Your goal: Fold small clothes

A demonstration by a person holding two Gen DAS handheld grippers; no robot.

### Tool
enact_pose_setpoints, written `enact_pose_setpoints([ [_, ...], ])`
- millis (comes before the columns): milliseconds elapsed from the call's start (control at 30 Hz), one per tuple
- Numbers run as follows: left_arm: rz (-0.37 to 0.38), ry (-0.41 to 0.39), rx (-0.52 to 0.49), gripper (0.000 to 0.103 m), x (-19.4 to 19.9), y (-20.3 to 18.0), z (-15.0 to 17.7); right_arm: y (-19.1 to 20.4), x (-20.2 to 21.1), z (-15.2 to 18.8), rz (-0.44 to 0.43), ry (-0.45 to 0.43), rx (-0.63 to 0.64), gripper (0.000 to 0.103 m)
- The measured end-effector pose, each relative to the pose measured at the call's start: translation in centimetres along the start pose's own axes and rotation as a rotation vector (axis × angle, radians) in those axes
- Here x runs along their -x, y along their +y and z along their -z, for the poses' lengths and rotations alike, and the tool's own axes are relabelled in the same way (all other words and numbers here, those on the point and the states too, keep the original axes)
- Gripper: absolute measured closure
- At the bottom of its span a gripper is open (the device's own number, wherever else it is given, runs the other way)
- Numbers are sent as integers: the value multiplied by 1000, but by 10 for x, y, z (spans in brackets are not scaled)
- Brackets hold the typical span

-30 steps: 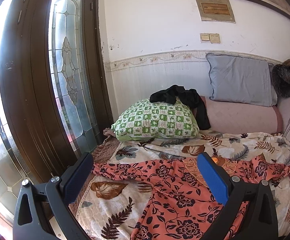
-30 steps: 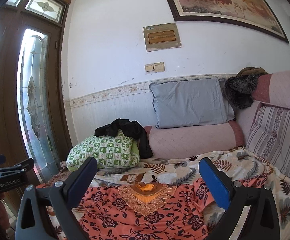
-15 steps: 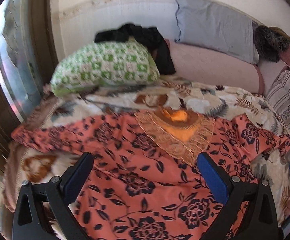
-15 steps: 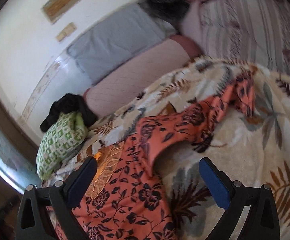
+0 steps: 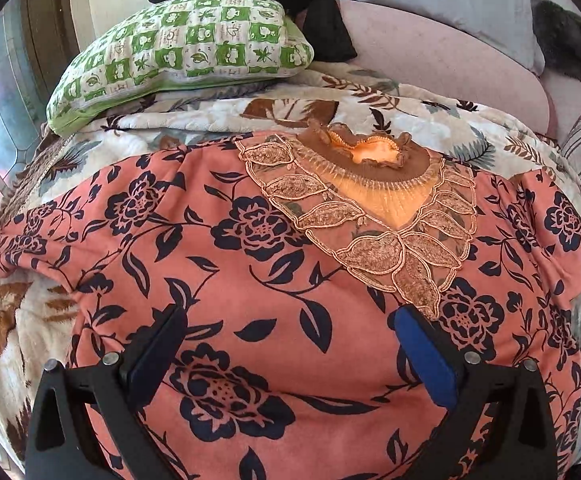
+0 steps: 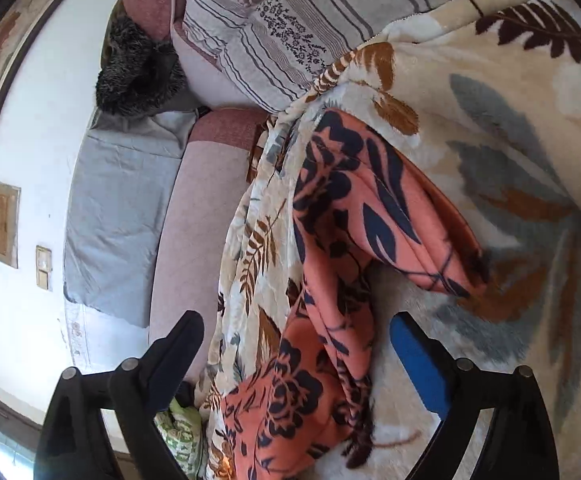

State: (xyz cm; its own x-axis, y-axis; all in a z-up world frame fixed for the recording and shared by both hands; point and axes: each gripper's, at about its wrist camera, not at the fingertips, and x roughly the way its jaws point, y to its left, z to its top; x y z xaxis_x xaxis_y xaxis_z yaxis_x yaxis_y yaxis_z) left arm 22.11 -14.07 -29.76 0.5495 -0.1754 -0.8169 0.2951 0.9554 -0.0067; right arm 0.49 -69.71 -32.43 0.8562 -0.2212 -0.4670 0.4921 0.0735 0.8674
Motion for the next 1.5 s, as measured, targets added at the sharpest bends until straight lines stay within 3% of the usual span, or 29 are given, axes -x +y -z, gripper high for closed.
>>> enact_pose_setpoints([
  [33, 17, 10, 3, 0, -3, 2, -1, -3, -10, -2, 9, -15, -18, 13],
  [67, 27, 22, 16, 0, -7, 6, -3, -6, -19, -6, 29, -25, -27, 27],
  [167, 26, 43, 70, 0, -16, 18, -10, -2, -39, -9, 142, -39, 34, 89],
  [267, 31, 20, 116, 0, -12, 28, -15, 23, -24, -3, 187, -125, 156, 93],
  [333, 12, -18, 126, 0, -4, 34, -18, 56, -2, 7, 124, -196, 240, 94],
  [433, -55, -81, 118, 0, 8, 46, -22, 126, 41, 43, -25, -295, 456, 94],
  [500, -105, -112, 115, 0, 15, 59, -26, 171, 59, 81, -140, -278, 599, 94],
  [600, -183, -151, 144, 0, 23, 86, -33, 226, 50, 153, -261, -96, 787, 94],
  [733, -278, -186, 241, 0, 35, 136, -38, 268, 9, 276, -288, 149, 1022, 94],
  [867, -360, -193, 366, 0, 38, 189, -36, 258, -41, 395, -220, 420, 1179, 92],
  [933, -380, -173, 429, 0, 36, 213, -32, 239, -73, 443, -173, 597, 1234, 86],
  [1000, -390, -153, 493, 0, 33, 231, -28, 204, -92, 478, -112, 750, 1260, 70],
  [1033, -388, -147, 522, 0, 32, 238, -25, 186, -97, 488, -83, 817, 1264, 61],
  [1067, -380, -144, 544, 0, 32, 243, -23, 175, -96, 493, -93, 840, 1275, 47],
  [1100, -364, -145, 560, 0, 32, 246, -21, 170, -82, 491, -163, 795, 1297, 26],
  [1167, -336, -155, 569, 0, 32, 245, -20, 170, -67, 482, -219, 826, 1296, 11],
  [1300, -225, -156, 511, 0, 25, 226, -25, 179, -36, 442, -278, 772, 1263, 11],
  [1400, -81, -135, 442, 0, 12, 203, -30, 185, -18, 411, -245, 673, 1220, 11],
  [1500, 52, -50, 396, 0, -11, 178, -38, 178, -9, 359, -190, 579, 1125, 16],
])
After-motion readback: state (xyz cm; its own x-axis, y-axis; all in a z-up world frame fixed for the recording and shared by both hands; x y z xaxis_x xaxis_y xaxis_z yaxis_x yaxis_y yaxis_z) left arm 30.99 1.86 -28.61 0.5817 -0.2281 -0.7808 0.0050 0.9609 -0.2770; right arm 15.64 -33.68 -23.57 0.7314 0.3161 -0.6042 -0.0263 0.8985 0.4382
